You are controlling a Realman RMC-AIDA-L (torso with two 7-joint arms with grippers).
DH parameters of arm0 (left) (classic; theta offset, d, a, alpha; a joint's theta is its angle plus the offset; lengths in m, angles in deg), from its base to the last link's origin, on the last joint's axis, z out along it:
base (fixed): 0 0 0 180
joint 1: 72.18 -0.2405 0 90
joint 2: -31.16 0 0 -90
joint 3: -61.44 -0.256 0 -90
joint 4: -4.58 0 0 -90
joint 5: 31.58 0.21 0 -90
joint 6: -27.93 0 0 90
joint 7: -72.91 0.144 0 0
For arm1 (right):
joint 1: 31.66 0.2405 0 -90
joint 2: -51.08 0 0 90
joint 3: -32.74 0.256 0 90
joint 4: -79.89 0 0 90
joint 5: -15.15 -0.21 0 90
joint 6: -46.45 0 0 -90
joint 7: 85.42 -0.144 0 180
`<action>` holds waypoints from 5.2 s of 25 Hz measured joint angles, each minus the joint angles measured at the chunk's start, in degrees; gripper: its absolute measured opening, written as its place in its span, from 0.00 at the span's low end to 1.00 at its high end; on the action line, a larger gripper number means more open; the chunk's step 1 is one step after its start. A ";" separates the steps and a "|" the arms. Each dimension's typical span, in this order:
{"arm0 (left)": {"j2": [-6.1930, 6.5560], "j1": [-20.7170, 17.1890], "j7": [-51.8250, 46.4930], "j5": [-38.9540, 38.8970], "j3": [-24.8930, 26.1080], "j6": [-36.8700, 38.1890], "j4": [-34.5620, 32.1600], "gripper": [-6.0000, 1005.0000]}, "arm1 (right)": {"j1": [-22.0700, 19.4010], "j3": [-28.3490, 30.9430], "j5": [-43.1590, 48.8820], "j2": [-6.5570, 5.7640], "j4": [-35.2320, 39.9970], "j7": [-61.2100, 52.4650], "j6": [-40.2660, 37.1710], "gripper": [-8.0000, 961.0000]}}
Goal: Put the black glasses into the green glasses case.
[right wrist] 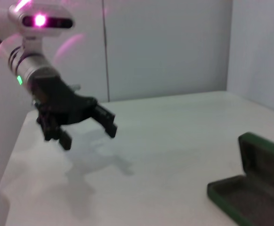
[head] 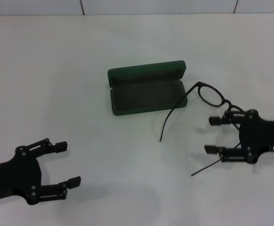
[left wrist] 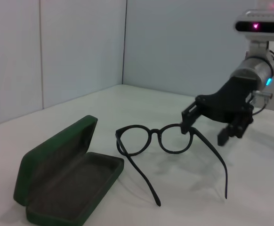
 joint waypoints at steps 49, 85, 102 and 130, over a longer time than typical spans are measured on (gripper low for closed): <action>0.09 4.68 -0.38 2.74 0.11 -0.42 0.01 0.88 | 33.68 -9.18 53.21 -0.17 8.76 -86.69 1.70 0.62; 0.14 5.48 -0.83 2.73 0.11 -1.20 0.04 0.87 | 34.25 -19.61 50.30 0.49 8.04 -88.84 7.15 0.11; -0.09 5.04 -4.58 0.21 1.58 -0.57 0.04 0.87 | 29.44 -8.16 48.00 -0.20 19.82 -82.66 -2.04 0.10; 0.70 15.47 -5.16 -2.50 1.69 1.03 13.17 0.75 | 14.44 3.77 16.32 -0.37 24.45 -46.39 5.91 0.10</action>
